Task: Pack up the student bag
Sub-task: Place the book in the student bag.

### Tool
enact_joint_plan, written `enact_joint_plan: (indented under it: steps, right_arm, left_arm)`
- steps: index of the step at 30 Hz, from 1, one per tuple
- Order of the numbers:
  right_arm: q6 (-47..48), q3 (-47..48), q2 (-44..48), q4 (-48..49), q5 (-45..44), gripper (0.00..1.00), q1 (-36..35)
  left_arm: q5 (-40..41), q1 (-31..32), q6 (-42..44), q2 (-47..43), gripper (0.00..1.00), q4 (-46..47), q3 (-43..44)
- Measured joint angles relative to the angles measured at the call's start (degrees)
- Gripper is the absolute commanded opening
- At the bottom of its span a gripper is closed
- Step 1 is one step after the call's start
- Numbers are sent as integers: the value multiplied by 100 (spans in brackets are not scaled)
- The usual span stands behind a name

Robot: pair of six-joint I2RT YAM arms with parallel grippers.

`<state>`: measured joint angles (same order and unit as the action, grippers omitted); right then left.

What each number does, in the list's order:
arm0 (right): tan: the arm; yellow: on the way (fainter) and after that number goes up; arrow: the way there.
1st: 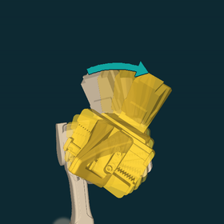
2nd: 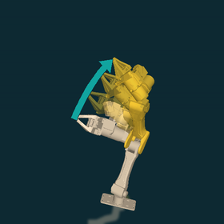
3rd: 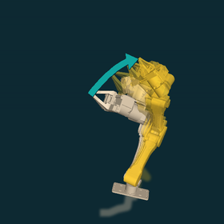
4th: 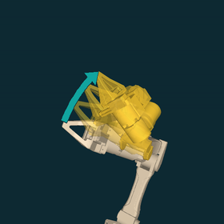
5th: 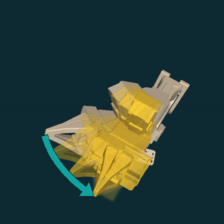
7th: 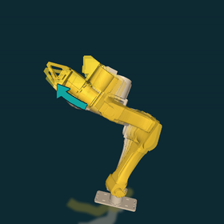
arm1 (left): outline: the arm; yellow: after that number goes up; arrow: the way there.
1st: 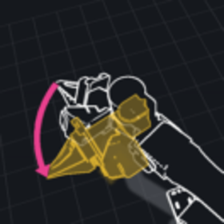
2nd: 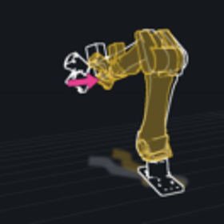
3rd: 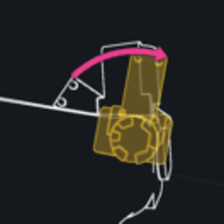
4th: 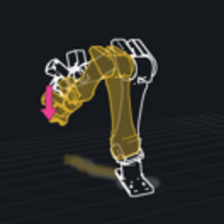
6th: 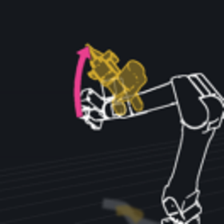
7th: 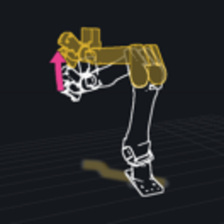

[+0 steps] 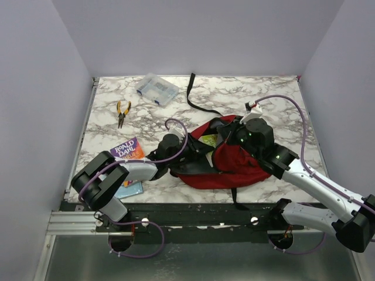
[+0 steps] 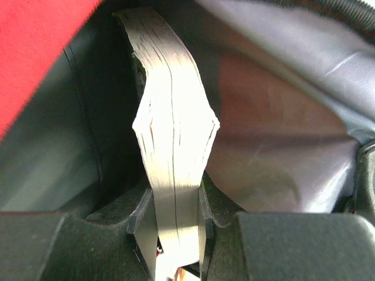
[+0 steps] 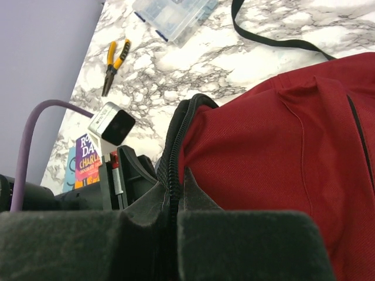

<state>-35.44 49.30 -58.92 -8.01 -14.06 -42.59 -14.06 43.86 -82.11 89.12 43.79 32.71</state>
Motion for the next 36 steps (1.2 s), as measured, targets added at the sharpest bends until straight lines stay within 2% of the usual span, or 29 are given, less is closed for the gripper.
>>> enact_joint_plan:
  steps: [8,13,15,20,24,26,28,36]
  right_arm:
    - [216,0,-227,247,621,1,39]
    - [332,0,-267,256,848,1,87]
    - [374,0,-269,256,916,1,120]
    - [428,0,-306,315,1338,1,315]
    - [472,0,-354,409,1709,1,490]
    - [525,0,-369,459,1919,1,590]
    - [573,2,-396,527,2149,1,706]
    - [881,20,-498,533,2732,1,1027]
  left_arm:
    - [-774,168,-59,734,0,15,501]
    - [-855,304,-271,1303,0,181,922]
    - [-789,310,-319,1377,5,214,898]
    - [-643,315,-450,1399,30,284,850]
    - [-306,315,-487,1311,63,363,466]
    - [-179,297,-503,1224,85,319,271]
    - [-118,260,-485,1113,96,275,122]
    - [-66,57,-256,529,98,-26,-24]
